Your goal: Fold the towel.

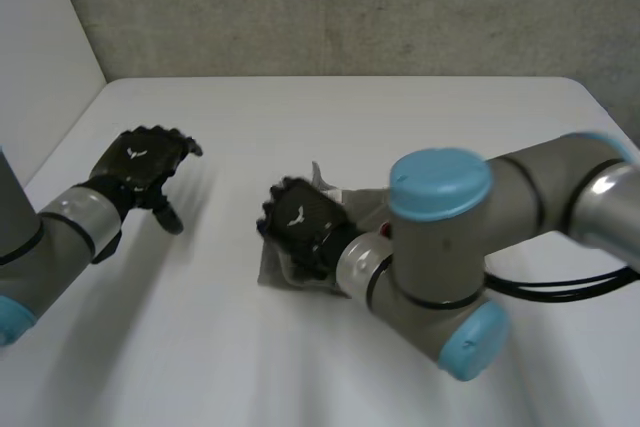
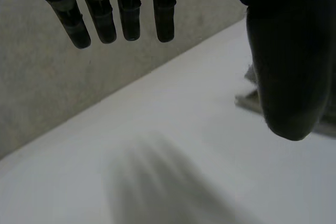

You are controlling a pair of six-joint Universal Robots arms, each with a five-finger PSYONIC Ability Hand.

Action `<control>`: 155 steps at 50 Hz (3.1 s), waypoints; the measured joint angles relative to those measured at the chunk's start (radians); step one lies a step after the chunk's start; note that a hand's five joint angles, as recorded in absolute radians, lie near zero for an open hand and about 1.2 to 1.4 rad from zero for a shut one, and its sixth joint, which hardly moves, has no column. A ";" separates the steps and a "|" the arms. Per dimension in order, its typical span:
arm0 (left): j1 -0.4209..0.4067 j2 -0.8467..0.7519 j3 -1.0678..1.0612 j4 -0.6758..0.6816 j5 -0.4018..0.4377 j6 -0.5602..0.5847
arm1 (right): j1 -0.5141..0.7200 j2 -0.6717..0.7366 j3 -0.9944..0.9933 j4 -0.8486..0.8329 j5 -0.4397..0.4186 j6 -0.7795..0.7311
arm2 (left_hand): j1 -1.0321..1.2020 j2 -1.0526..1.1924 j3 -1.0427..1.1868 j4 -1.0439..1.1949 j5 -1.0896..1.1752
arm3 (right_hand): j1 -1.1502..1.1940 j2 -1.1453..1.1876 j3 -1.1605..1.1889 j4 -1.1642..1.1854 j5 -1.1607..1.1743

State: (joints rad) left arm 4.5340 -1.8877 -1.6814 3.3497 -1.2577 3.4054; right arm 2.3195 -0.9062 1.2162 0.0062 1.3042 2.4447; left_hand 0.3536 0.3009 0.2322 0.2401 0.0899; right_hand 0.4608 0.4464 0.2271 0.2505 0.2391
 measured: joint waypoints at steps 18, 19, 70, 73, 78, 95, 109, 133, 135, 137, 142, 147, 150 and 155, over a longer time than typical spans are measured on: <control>-0.290 -0.081 0.220 -0.006 -0.056 -0.198 | -0.379 -0.367 0.425 -0.019 -0.039 0.246 | 0.000 0.000 0.000 0.000 0.000 | -0.226 -0.200 0.000 0.000 -0.177; -0.308 -0.095 0.227 -0.006 -0.057 -0.208 | -0.405 -0.373 0.457 -0.028 -0.052 0.240 | 0.000 0.000 0.000 0.000 0.000 | -0.226 -0.200 0.000 0.000 -0.177; -0.417 -0.253 0.090 0.017 -0.329 -0.163 | -0.657 -0.311 0.749 -0.274 -0.209 0.185 | 0.000 0.002 0.000 0.000 0.047 | 0.425 0.428 0.000 0.000 0.477; -0.416 -0.252 0.084 0.017 -0.329 -0.165 | -0.654 -0.311 0.748 -0.279 -0.208 0.190 | 0.000 0.002 0.000 0.000 0.047 | 0.623 0.599 0.000 0.000 0.695; -0.411 -0.233 0.081 0.017 -0.330 -0.168 | -0.654 -0.316 0.744 -0.283 -0.207 0.201 | 0.000 0.002 0.000 0.000 0.046 | 0.774 0.752 0.000 0.000 0.889; -0.341 -0.021 0.016 0.016 -0.325 -0.179 | -0.764 -0.393 0.595 -0.074 -0.270 0.087 | -0.013 -0.002 0.000 0.000 0.001 | 0.784 0.752 0.000 0.000 0.889; -0.288 -0.004 0.023 0.016 -0.323 -0.181 | -0.354 -0.294 0.226 0.138 -0.281 0.002 | -0.013 -0.002 0.000 0.000 0.001 | 0.787 0.790 0.000 0.000 0.889; -0.303 -0.026 0.108 0.018 -0.318 -0.256 | -0.076 -0.146 0.187 0.054 -0.022 0.132 | -0.013 -0.002 0.000 0.000 0.001 | -0.134 -0.045 0.000 0.000 -0.052; -0.310 -0.034 0.129 0.017 -0.317 -0.267 | -0.109 -0.215 0.240 0.047 -0.012 0.189 | -0.013 -0.002 0.000 0.000 0.001 | -0.208 -0.182 0.000 0.000 -0.176; -0.317 -0.040 0.145 0.016 -0.316 -0.279 | -0.142 -0.268 0.284 0.042 -0.008 0.232 | -0.013 -0.002 0.000 0.000 0.001 | -0.222 -0.200 0.000 0.000 -0.176; -0.346 -0.054 0.170 0.010 -0.299 -0.322 | -0.243 -0.369 0.380 0.036 -0.008 0.314 | -0.013 -0.002 0.000 0.000 0.001 | -0.226 -0.200 0.000 0.000 -0.176; -0.399 -0.070 0.174 0.003 -0.270 -0.376 | -0.335 -0.404 0.432 0.032 -0.016 0.359 | -0.013 -0.002 0.000 0.000 0.001 | -0.227 -0.200 0.000 0.000 -0.176; -0.432 -0.081 0.171 0.002 -0.263 -0.394 | -0.357 -0.390 0.433 0.026 -0.018 0.383 | -0.013 -0.002 0.000 0.000 0.001 | -0.227 -0.200 0.000 0.000 -0.176; -0.481 -0.122 0.163 0.002 -0.263 -0.400 | -0.364 -0.333 0.411 -0.009 -0.018 0.476 | -0.013 -0.002 0.000 0.000 0.001 | -0.227 -0.200 0.000 0.000 -0.176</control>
State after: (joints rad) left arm 4.0525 -2.0093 -1.5187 3.3514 -1.5210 3.0057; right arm 1.9554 -1.2391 1.6268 -0.0031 1.2863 2.9209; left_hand 0.3404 0.2990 0.2322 0.2401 0.0911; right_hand 0.2342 0.2463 0.2271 0.2505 0.0628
